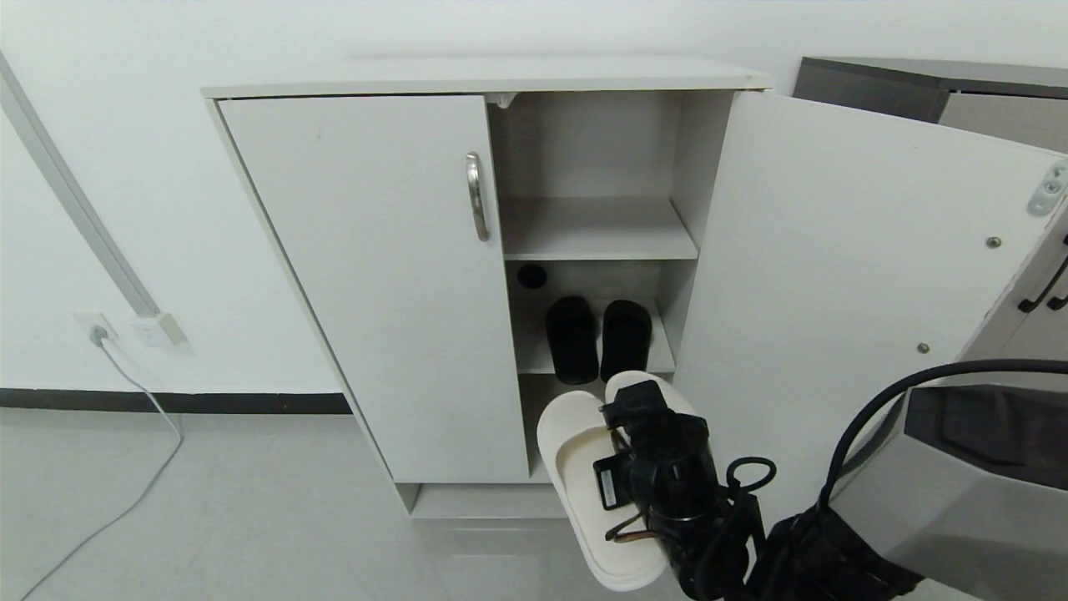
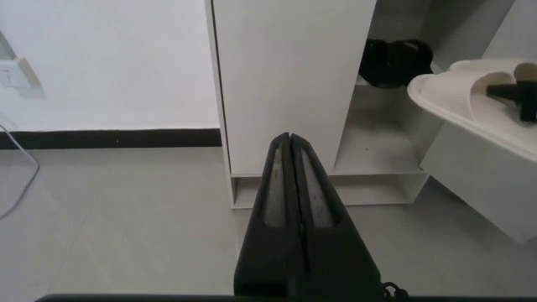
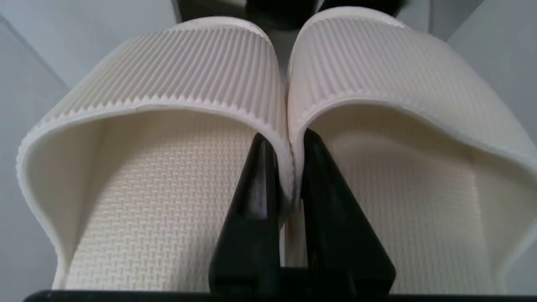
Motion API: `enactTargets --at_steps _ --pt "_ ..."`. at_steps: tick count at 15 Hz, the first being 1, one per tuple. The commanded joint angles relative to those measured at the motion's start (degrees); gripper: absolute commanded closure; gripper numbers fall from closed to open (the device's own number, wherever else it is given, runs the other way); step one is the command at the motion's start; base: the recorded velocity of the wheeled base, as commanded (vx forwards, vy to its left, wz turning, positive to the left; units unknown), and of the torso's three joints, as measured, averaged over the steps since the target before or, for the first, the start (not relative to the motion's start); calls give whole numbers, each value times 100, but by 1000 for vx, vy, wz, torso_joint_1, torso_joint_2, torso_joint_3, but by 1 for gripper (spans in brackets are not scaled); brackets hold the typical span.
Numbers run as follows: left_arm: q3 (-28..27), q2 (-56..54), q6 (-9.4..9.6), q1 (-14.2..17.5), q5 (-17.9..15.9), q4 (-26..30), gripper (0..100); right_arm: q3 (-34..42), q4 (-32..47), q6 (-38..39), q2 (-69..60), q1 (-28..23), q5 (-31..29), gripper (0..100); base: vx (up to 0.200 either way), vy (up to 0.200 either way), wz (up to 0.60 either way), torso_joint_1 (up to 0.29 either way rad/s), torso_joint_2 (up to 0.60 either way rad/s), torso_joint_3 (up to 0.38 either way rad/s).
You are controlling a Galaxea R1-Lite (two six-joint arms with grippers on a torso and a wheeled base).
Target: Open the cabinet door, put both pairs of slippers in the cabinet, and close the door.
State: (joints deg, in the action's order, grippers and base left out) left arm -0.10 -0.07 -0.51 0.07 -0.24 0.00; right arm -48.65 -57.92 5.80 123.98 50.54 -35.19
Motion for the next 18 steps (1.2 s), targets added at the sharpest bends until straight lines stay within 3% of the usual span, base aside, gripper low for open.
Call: enactTargets --at_steps 1,4,6,10,18 --pt "1 7 -2 1 -2 0 100 -953 677 17 -269 35 -409 100 0 0 0 0 0 0" --pt "1 7 -2 1 -2 0 100 -2052 2505 35 -998 61 -691 100 0 0 0 0 0 0" --pt "10 7 -2 1 -2 0 100 -2764 3041 35 -1095 61 -928 100 0 0 0 0 0 0" --pt "1 7 -2 1 -2 0 100 -3766 3471 61 -1051 52 -1209 100 0 0 0 0 0 0" --pt "1 7 -2 1 7 0 100 -3845 4025 589 -823 35 -1209 100 0 0 0 0 0 0"
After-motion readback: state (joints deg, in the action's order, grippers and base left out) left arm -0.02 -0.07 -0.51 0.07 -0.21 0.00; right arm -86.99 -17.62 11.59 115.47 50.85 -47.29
